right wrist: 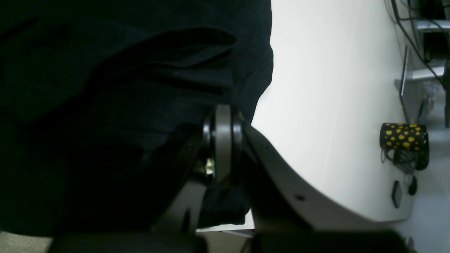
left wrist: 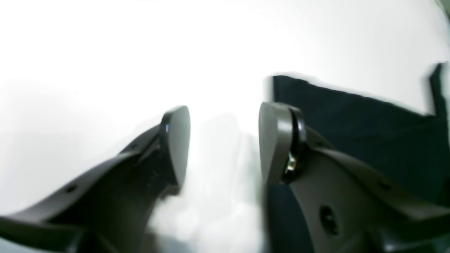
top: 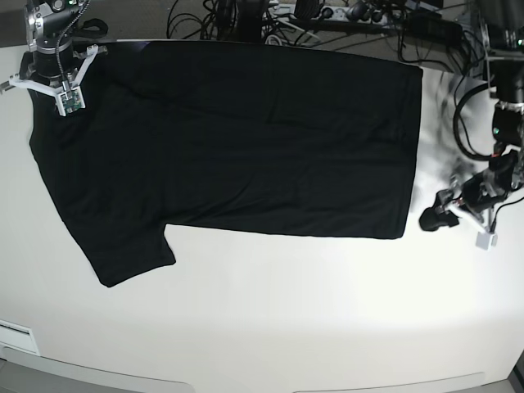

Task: Fold the T-shirt properly
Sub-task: 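Move both grippers to the shirt's hem corners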

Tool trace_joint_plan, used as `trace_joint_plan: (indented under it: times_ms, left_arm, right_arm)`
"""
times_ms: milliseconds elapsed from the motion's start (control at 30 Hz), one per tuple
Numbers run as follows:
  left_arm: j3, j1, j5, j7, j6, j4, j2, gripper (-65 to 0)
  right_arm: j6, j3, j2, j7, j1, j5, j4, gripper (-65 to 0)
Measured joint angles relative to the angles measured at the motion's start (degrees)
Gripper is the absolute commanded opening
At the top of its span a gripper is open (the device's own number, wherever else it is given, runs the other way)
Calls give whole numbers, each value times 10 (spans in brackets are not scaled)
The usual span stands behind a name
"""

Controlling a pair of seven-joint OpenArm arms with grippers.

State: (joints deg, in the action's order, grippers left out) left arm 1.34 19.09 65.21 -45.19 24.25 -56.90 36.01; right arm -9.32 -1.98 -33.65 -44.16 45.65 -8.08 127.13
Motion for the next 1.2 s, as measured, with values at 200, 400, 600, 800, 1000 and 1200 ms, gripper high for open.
trace_joint_plan:
  times_ms: [200, 400, 600, 800, 1000, 1200]
  left_arm:
    - [33, 47, 28, 2, 15, 64, -40, -319]
    - [49, 55, 40, -15, 20, 66, -86, -321]
    - [62, 55, 26, -16, 19, 65, -89, -547]
    - [65, 58, -7, -24, 17, 63, -89, -650]
    - [64, 58, -11, -24, 18, 64, -89, -650]
    - [64, 61, -22, -23, 21, 64, -89, -650]
  right_arm:
    - [0, 0, 0, 1, 0, 0, 0, -650]
    - [-2, 0, 0, 2, 0, 1, 0, -650]
    - [-2, 0, 0, 15, 0, 1, 0, -650]
    - [-8, 0, 1, 32, -56, 1, 0, -450]
    - [-31, 0, 2, 36, -161, 2, -5, -363]
    - [11, 1, 5, 78, -312, 121, -140, -363]
